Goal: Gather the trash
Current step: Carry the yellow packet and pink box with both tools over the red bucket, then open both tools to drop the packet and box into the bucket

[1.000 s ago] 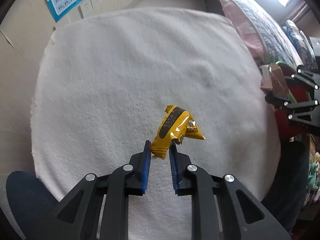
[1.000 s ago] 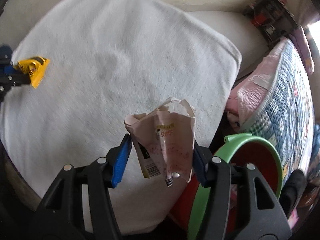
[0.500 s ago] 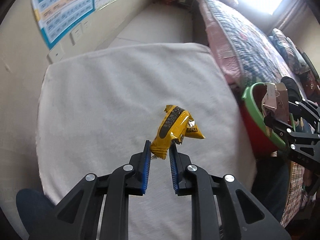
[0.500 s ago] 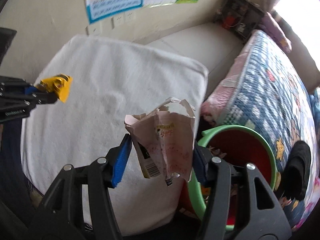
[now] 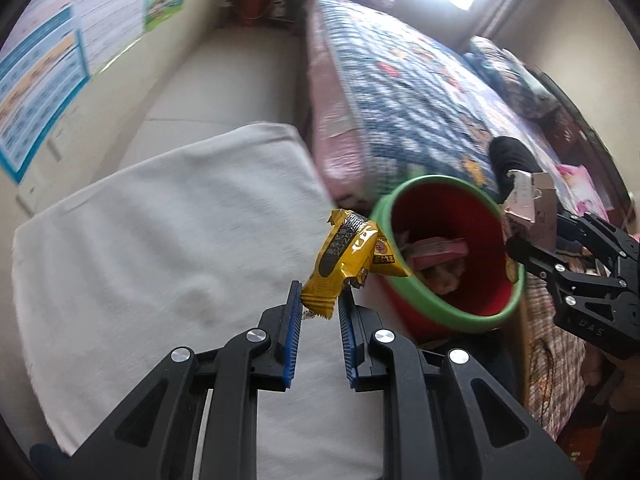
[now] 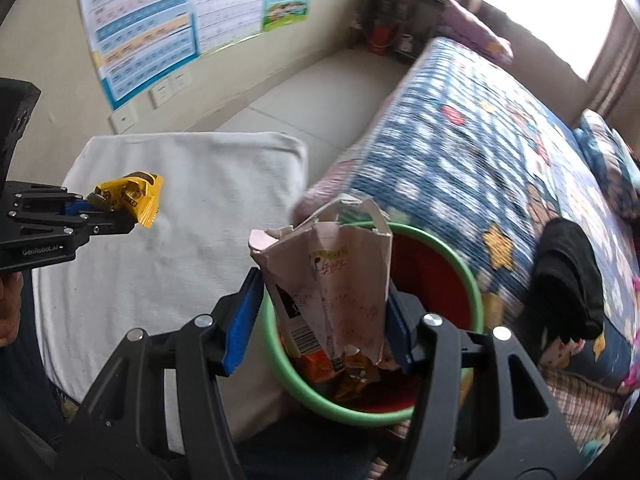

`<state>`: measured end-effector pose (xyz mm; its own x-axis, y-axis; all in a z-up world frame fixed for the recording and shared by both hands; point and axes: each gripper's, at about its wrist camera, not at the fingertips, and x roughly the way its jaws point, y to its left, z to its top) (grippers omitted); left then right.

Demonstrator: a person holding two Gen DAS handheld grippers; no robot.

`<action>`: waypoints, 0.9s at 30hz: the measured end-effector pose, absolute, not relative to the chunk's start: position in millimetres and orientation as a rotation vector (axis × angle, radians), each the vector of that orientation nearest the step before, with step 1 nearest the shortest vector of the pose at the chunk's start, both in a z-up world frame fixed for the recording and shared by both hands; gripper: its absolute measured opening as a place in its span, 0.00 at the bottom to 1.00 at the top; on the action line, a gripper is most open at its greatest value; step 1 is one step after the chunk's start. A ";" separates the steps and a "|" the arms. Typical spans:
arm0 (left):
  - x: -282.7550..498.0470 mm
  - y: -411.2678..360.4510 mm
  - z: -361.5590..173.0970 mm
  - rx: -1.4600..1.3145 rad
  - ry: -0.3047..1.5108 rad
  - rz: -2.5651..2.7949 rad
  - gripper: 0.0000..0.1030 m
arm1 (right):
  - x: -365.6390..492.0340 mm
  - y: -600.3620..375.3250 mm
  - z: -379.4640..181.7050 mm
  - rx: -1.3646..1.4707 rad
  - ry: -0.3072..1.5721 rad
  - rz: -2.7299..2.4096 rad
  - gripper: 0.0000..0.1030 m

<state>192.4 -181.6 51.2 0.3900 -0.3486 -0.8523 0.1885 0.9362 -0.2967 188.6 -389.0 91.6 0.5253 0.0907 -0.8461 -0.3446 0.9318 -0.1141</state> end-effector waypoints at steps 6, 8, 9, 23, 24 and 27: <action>203.4 -229.3 59.0 -0.154 1.118 -0.446 0.15 | 192.1 -428.7 94.4 -0.238 0.981 0.195 0.53; 207.6 -242.7 59.3 -0.158 1.123 -0.477 0.16 | 193.0 -439.5 93.7 -0.220 0.983 0.180 0.53; 210.3 -249.8 58.6 -0.163 1.130 -0.492 0.16 | 193.0 -443.9 92.9 -0.216 0.984 0.172 0.53; 247.3 -314.5 41.3 -0.224 1.231 -0.613 0.19 | 195.5 -490.4 58.0 -0.150 1.043 0.119 0.56; 249.8 -316.7 40.4 -0.234 1.241 -0.617 0.24 | 195.3 -491.5 55.1 -0.147 1.048 0.117 0.56; 252.4 -323.9 40.2 -0.233 1.253 -0.625 0.40 | 195.3 -493.1 47.6 -0.137 1.062 0.115 0.60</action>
<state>252.4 -323.9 40.2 0.1731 -0.5584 -0.8113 0.3126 0.8123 -0.4924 195.3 -493.1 47.6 0.4829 0.0283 -0.8752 -0.1606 0.9854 -0.0567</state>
